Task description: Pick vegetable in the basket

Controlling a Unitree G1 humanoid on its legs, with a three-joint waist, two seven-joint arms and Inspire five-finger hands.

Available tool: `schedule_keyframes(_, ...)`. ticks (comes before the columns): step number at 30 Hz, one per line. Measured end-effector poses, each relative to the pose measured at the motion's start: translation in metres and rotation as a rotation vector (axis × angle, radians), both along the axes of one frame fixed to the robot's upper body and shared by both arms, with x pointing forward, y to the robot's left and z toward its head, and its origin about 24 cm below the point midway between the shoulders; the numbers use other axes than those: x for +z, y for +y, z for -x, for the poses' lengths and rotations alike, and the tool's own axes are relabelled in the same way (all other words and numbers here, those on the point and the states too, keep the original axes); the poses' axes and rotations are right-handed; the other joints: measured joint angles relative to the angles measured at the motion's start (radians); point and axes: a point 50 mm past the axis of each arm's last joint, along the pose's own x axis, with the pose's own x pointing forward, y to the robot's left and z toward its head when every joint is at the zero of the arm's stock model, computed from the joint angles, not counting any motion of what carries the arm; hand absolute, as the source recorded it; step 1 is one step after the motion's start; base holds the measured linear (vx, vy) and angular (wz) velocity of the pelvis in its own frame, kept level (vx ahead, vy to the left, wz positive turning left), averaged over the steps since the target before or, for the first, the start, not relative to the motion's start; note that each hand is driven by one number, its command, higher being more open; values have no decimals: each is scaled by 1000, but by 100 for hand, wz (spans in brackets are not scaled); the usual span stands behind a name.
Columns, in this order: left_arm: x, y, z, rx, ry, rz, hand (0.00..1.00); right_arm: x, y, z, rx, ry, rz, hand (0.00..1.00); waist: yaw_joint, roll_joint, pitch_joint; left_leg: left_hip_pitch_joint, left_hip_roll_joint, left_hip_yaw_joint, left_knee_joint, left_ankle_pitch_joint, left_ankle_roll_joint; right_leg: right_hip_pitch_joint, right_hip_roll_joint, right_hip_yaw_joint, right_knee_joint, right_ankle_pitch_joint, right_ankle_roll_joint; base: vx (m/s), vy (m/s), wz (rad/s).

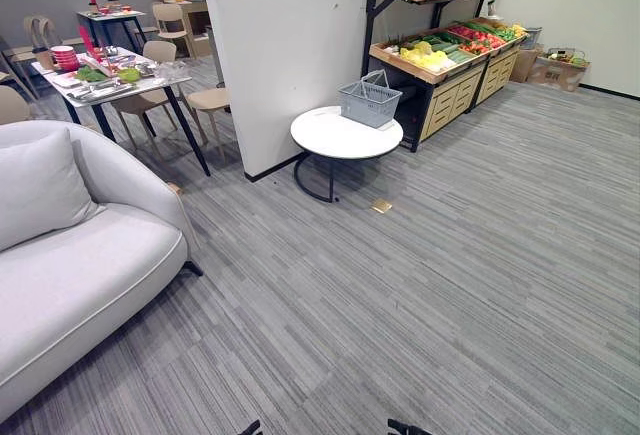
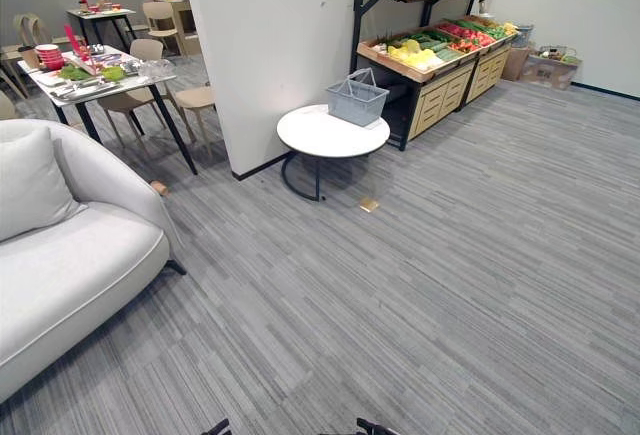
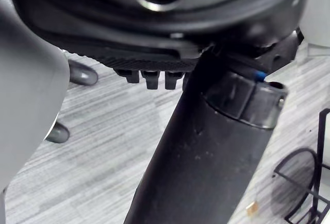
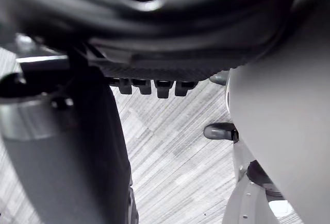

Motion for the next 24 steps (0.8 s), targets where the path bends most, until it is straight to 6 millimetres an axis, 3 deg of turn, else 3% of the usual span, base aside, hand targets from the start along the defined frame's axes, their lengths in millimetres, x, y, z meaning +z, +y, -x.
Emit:
schedule_keyframes(9, 0, -2, 0, -85, 9, -10, 100, -1, 1, 0, 26, 15, 24, 100, 0, 0, 0, 3, -9, 7, 0, -3, -4, 18, -7, 3, -31, 14, 11, 0, -1, -1)
schedule_keyframes(24, -3, 0, 6, -53, 68, -66, 100, -1, 0, 2, 2, 26, 19, 100, 0, 4, -6, 20, -9, 17, -5, -4, -6, 33, -7, 10, -32, 17, 14, -28, -10, -2)
